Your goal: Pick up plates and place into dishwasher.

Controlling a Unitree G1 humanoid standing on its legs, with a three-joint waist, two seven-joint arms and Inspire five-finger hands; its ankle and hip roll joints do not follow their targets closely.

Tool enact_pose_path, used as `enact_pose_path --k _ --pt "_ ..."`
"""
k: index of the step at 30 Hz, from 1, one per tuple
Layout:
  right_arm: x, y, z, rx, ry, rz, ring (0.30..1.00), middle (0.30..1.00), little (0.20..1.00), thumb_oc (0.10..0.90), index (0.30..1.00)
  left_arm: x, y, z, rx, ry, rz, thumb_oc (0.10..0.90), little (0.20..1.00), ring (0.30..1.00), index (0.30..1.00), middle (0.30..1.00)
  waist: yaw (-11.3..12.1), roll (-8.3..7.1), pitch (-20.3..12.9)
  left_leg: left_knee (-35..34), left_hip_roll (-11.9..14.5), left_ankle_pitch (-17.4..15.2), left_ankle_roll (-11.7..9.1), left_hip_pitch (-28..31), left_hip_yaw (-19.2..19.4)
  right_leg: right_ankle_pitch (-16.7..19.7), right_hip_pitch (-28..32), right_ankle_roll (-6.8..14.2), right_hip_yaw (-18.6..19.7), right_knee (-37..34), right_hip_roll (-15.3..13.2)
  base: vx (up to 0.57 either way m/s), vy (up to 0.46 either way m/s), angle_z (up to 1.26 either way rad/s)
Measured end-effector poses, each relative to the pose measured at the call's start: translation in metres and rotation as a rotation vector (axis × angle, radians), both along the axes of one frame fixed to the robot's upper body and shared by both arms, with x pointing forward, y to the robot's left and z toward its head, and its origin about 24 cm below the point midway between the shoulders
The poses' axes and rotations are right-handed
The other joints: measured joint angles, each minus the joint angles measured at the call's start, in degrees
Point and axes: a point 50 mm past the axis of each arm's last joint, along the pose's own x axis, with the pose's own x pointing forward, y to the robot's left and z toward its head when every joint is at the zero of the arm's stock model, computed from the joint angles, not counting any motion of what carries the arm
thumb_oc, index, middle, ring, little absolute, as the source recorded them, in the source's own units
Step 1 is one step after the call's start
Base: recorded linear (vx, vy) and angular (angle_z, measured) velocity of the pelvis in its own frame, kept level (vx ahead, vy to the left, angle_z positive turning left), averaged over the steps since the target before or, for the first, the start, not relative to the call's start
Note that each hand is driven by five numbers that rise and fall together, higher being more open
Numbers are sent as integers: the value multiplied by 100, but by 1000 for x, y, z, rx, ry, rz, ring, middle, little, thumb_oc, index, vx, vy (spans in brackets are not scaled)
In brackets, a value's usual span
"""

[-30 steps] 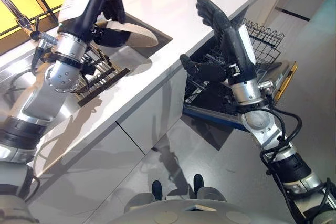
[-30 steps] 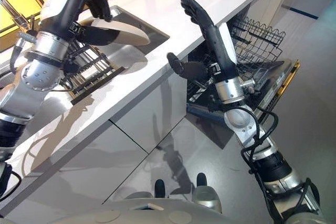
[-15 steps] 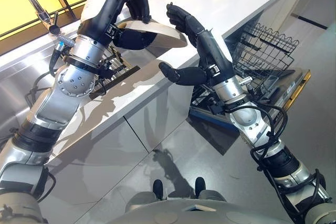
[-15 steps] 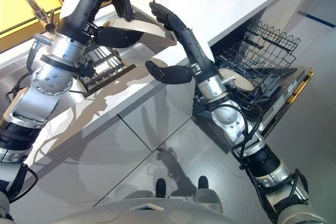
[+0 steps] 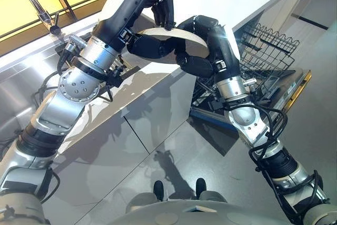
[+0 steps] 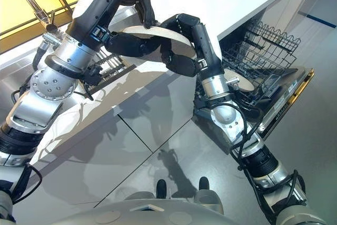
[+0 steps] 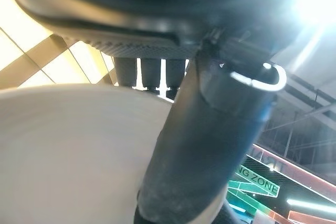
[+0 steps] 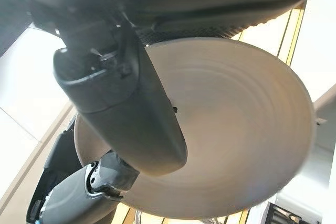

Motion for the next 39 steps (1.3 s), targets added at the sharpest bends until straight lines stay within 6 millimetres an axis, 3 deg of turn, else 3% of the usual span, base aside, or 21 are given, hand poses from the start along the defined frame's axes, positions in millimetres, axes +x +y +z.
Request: enact_pose_path --k 3,4,5,6,10,16,20,23,25,29,32,34,39 --pt "-1 -1 -1 1 2 0 300 300 200 100 300 0 1 0 -3 14 -12 108 208 307 307 307 4 1 -2 -3 0 0 0 -33 -23 -1 -1 0 -12 0 -1 6 -1 3" --pt "-1 -1 -2 2 5 0 300 300 200 100 300 0 1 0 -6 20 -16 309 409 479 479 479 4 1 -2 -4 -1 0 -1 -39 -38 -4 -2 3 -12 0 -2 7 1 7" --pt "-1 -1 -3 2 8 -1 300 300 200 100 300 0 1 -1 -5 27 -20 644 744 766 766 766 5 1 -2 -4 -1 1 -2 -44 -52 -10 -1 -1 -13 0 -3 10 1 6" --pt "-2 -1 -4 2 12 -2 300 300 200 100 300 0 1 -2 -1 33 -23 800 900 900 900 900 7 1 -2 -4 -1 3 -4 -48 -64 -14 -1 -3 -25 0 -3 14 0 7" --pt "-2 -8 -9 7 25 -41 300 300 200 100 300 -1 4 -8 -12 68 -30 800 900 900 900 900 11 2 -3 0 -1 19 -12 -71 -149 -24 1 -11 -117 -1 -5 23 0 11" --pt "5 -46 3 -29 -84 -283 300 300 200 100 300 -2 16 -26 -24 132 13 800 900 900 900 900 146 3 -3 -5 -3 28 -15 -75 -170 -26 9 -10 -138 -2 -9 33 -4 2" --pt "5 -103 19 98 -228 -585 300 300 200 100 300 0 55 -44 -82 186 173 800 900 900 900 900 158 3 -3 -7 -2 27 -14 -67 -178 -53 56 -6 -164 -2 -17 45 -3 7" --pt "-12 -162 26 254 -338 -918 300 300 200 100 300 -2 98 -65 -131 262 360 800 900 900 900 900 167 6 -5 -7 17 23 -9 -62 -181 -106 126 -8 -269 -3 -21 46 1 18" --pt "-21 -188 26 317 -376 -1079 300 300 200 100 300 -3 117 -77 -145 309 439 800 900 900 900 900 200 6 -5 -7 29 25 -16 -60 -187 -125 152 -12 -305 -3 -17 54 -1 13" --pt "-25 -217 21 295 -341 -1254 300 300 200 100 300 -3 132 -89 -153 363 506 800 900 900 900 900 260 4 -6 -7 32 30 -28 -52 -243 -138 189 -7 -363 -4 -14 56 -2 8" --pt "-22 -237 0 194 -199 -1346 300 300 200 100 300 -3 134 -91 -154 369 513 800 900 900 900 900 306 -3 -10 -7 40 43 -39 -44 -259 -161 245 -9 -453 -4 -17 76 -5 16" --pt "-28 -251 -29 106 -34 -1397 300 300 200 100 300 -3 136 -93 -156 375 523 800 900 900 900 900 314 -8 -22 -7 58 42 -36 -27 -245 -240 328 1 -462 -4 -18 89 -4 32" --pt "-37 -257 -92 -66 319 -1385 300 300 200 100 300 -8 144 -94 -165 379 556 800 900 900 900 900 386 -1 -28 -5 68 56 -56 -16 -260 -268 356 -2 -481 -4 -11 84 -9 9"
